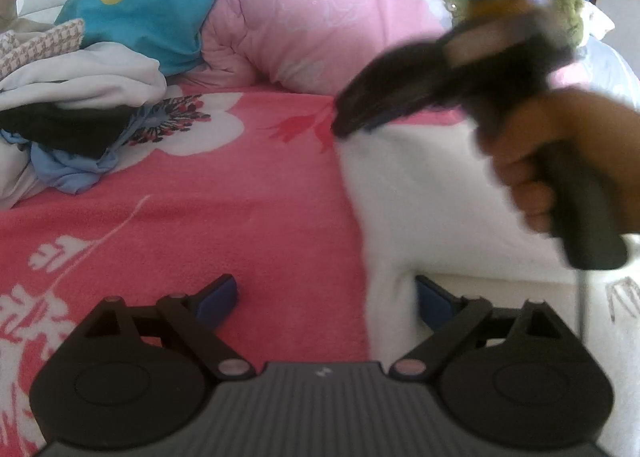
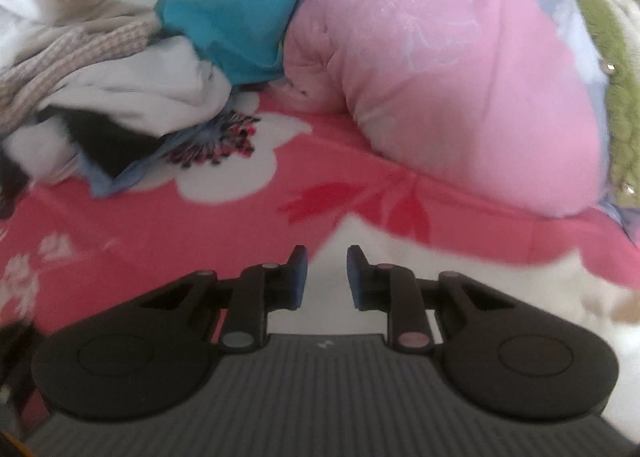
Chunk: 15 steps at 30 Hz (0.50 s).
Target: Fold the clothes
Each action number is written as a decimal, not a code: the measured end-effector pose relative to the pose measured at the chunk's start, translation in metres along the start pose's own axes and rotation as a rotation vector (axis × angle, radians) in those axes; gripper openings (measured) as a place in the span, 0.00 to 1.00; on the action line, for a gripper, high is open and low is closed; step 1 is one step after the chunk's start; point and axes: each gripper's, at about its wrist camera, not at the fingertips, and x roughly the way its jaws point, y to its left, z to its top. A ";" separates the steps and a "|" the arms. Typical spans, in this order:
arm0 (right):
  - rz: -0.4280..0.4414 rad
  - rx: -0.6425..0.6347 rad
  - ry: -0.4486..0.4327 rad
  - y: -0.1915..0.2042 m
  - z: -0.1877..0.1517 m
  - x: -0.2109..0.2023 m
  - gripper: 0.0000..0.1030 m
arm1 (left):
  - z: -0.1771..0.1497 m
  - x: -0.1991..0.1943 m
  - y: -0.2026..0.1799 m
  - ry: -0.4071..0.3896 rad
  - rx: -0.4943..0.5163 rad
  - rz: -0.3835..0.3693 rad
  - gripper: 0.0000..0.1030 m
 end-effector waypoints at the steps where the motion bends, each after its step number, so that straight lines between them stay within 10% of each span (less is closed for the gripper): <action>1: -0.011 0.002 0.027 0.000 -0.001 0.016 0.20 | 0.000 0.000 0.000 0.000 -0.001 0.000 0.92; 15: -0.044 0.168 0.018 -0.031 0.005 0.033 0.18 | 0.000 -0.005 0.006 -0.004 -0.034 -0.004 0.92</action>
